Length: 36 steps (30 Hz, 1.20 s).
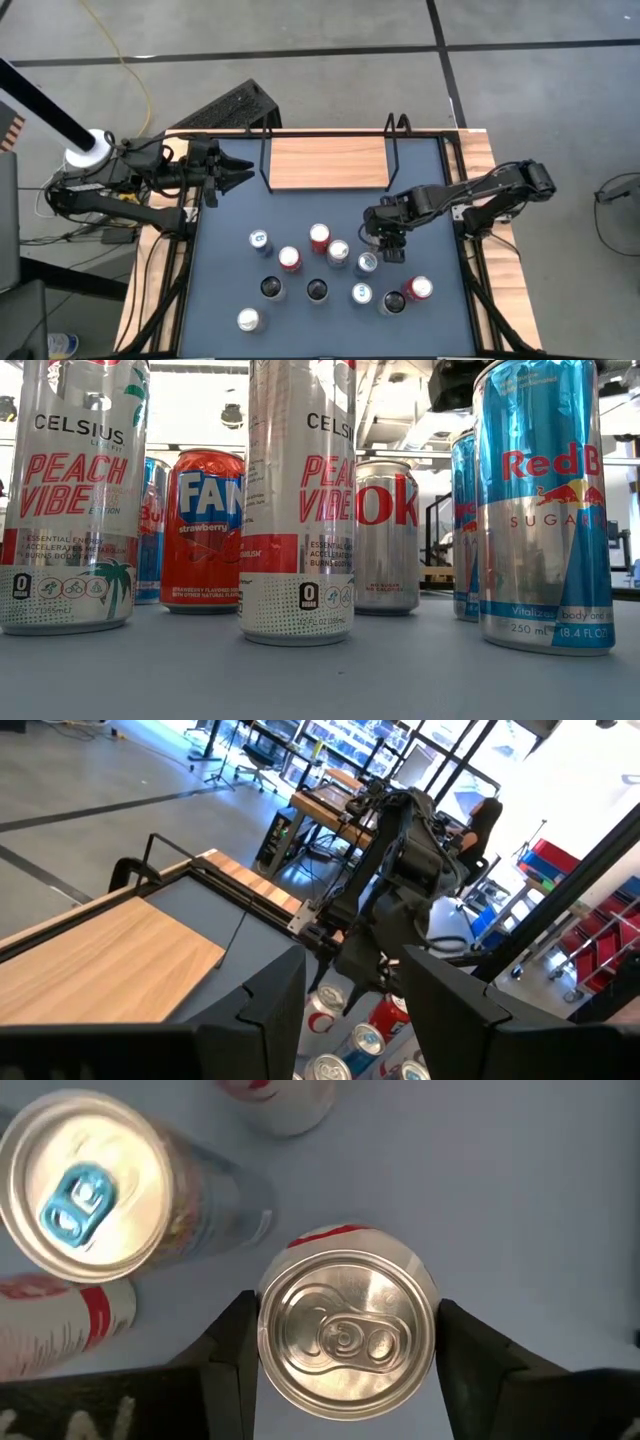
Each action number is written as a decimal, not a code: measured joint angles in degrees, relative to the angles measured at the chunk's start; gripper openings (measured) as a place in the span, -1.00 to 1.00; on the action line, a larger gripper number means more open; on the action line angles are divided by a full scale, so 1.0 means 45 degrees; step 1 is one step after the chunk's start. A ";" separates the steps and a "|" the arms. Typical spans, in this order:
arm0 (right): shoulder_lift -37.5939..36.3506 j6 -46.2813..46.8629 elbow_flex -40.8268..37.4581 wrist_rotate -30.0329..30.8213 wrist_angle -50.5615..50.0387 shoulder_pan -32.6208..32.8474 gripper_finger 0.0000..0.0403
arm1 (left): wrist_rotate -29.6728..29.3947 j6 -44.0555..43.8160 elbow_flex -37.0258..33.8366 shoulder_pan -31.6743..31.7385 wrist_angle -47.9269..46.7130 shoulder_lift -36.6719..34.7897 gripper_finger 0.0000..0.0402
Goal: Place canned beverage on shelf
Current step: Put the right silver soda can on the shelf
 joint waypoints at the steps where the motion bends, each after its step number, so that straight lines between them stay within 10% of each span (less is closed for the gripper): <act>1: -0.0101 0.0031 0.0002 0.0003 -0.0032 -0.0097 0.00 | 0.0000 -0.0005 0.0000 -0.0002 0.0000 -0.0002 -0.24; 36: -0.0271 -0.5231 0.3434 0.0086 -0.2664 -0.6421 0.01 | -0.0002 0.0092 0.0000 -0.0003 0.0003 -0.0004 -0.24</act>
